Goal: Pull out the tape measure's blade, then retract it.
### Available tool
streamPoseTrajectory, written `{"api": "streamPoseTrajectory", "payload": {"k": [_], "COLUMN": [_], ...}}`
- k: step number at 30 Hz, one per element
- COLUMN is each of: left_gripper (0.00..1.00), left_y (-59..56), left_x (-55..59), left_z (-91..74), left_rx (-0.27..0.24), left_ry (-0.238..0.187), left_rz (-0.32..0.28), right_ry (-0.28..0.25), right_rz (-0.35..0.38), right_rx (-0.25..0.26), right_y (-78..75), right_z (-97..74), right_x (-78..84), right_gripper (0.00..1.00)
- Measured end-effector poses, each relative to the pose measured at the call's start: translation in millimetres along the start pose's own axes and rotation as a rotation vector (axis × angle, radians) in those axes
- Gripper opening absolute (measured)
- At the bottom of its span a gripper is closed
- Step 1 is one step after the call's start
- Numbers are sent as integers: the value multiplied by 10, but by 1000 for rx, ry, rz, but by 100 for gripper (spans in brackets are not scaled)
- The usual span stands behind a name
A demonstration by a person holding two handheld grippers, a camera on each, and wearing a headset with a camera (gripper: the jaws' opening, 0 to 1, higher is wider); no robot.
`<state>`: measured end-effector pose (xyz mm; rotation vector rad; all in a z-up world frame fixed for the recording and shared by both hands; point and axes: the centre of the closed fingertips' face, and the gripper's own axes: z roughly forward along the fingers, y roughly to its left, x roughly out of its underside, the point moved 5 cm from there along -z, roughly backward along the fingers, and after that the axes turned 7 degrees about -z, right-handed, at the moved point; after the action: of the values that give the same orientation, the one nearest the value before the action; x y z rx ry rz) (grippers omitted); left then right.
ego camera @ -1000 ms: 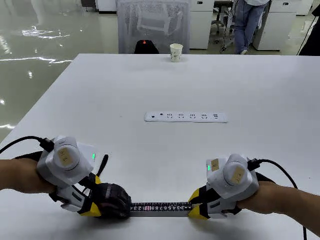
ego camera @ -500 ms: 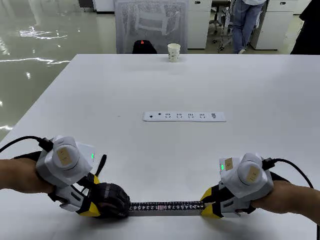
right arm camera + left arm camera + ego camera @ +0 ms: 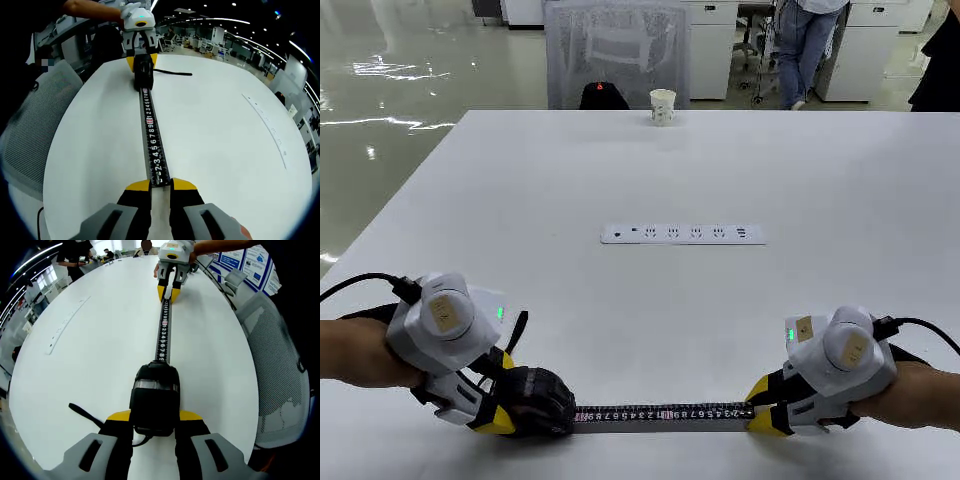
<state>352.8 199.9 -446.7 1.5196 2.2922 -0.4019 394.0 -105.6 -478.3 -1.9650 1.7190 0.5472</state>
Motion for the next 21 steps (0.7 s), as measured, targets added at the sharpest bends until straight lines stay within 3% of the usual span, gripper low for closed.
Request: {"api": "streamPoseTrajectory", "payload": {"k": [9, 21], "left_gripper": [26, 27], "left_y": [14, 5], "left_x": [2, 0], "left_z": [8, 9], "left_rx": [-2, -6], "left_ry": [2, 7], "left_rz": [4, 10], "right_ry": [13, 17], "right_rz": [10, 8], "right_rx": [9, 6], "right_y": [1, 15], "right_z": [-49, -58], "right_x": [85, 78], "right_gripper": [9, 10]}}
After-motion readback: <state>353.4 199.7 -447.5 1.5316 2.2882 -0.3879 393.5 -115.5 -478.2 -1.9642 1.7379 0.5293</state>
